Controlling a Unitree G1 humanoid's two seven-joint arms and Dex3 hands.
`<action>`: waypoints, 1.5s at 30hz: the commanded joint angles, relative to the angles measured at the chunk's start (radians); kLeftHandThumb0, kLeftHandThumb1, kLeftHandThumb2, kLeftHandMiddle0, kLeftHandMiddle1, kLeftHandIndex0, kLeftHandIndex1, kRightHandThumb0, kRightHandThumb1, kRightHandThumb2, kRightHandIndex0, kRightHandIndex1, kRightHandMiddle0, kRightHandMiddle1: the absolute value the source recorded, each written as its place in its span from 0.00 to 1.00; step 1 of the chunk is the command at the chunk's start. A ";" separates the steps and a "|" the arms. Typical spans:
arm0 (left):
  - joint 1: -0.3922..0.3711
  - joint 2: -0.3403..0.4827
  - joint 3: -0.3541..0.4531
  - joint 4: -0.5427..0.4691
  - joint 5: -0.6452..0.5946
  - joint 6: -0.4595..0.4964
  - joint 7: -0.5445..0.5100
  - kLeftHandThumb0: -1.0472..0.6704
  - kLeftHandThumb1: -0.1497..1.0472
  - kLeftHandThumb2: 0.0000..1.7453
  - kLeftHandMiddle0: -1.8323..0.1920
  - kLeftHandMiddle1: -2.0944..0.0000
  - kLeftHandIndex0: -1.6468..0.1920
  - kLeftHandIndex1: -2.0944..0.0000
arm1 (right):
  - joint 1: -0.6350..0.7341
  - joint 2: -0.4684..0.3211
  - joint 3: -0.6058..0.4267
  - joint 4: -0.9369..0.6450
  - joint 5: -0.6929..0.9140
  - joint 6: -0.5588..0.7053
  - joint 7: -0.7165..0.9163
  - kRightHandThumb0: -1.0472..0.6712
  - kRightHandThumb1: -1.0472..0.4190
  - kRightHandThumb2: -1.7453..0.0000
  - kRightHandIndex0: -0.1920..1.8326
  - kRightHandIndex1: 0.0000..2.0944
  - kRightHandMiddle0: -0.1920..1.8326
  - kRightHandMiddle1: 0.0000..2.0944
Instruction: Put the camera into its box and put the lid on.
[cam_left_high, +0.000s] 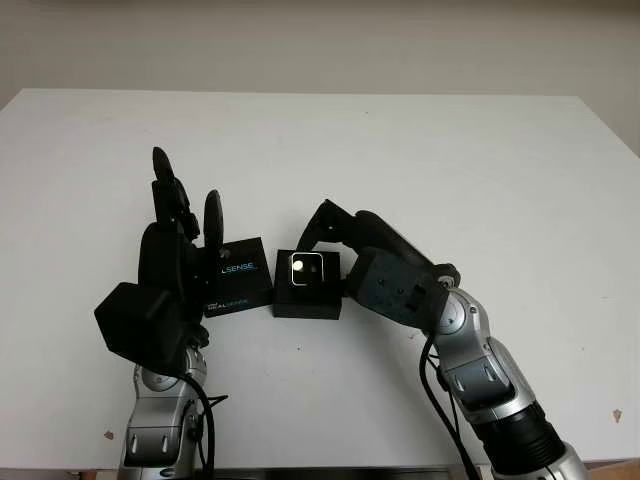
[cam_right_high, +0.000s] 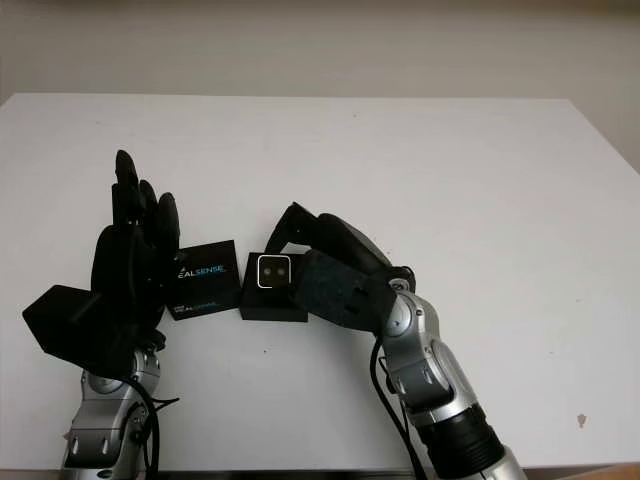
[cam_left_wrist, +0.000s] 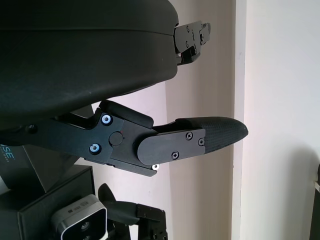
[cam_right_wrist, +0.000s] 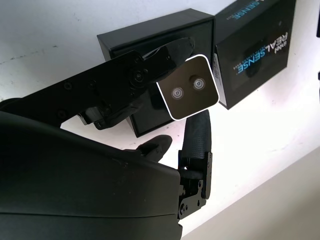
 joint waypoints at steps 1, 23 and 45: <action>0.010 -0.001 0.004 -0.029 -0.004 0.004 -0.001 0.19 1.00 0.30 1.00 1.00 1.00 1.00 | 0.003 -0.006 0.008 -0.029 -0.006 0.000 0.001 0.40 0.01 0.97 0.29 0.16 0.26 0.99; 0.013 0.005 0.012 -0.045 -0.014 0.008 -0.007 0.19 1.00 0.30 1.00 1.00 1.00 1.00 | 0.012 -0.042 0.010 -0.007 -0.039 -0.031 -0.015 0.40 0.00 0.97 0.28 0.18 0.27 1.00; 0.018 0.009 0.010 -0.054 -0.003 0.015 -0.007 0.19 1.00 0.30 1.00 1.00 1.00 1.00 | 0.015 -0.044 0.030 -0.017 -0.057 -0.013 0.028 0.39 0.01 0.97 0.27 0.18 0.26 0.98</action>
